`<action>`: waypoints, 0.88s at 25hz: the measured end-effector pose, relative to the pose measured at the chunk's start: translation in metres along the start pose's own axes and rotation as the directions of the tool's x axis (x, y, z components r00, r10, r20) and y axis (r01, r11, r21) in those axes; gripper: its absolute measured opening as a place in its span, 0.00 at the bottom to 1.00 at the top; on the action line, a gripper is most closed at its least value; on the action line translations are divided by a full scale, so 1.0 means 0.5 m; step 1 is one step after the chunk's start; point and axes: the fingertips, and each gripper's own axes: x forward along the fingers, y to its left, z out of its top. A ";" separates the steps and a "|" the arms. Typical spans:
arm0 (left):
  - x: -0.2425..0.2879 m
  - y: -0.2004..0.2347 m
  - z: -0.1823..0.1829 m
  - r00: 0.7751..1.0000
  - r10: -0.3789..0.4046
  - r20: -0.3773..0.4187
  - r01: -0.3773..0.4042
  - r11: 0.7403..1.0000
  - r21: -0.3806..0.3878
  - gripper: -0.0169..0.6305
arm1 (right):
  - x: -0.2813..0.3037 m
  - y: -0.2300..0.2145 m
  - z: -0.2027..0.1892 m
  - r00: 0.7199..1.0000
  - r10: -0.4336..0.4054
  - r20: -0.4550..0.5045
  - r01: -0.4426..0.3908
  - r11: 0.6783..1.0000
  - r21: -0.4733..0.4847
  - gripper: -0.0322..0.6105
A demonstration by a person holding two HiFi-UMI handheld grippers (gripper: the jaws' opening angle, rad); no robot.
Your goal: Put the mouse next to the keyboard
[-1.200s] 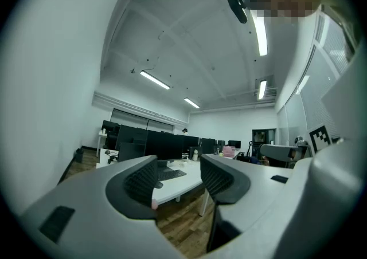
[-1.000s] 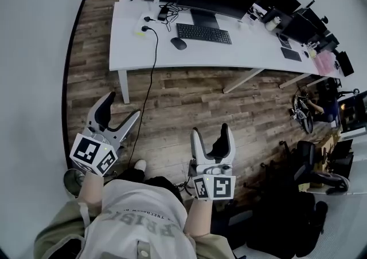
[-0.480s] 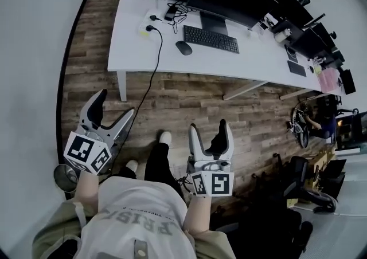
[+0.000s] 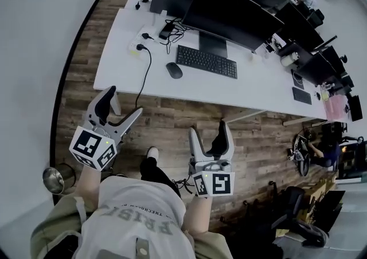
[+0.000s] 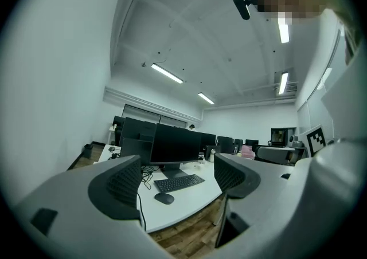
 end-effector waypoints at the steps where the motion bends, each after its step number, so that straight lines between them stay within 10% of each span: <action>1: 0.032 -0.009 0.004 1.000 0.004 -0.002 -0.004 1.000 0.005 0.61 | 0.013 -0.027 0.000 1.000 0.013 -0.002 -0.013 1.000 -0.002 0.62; 22: 0.243 0.127 -0.063 0.944 0.304 -0.132 -0.304 0.952 0.017 0.62 | 0.290 -0.226 -0.203 0.946 0.263 -0.191 -0.247 0.963 0.103 0.62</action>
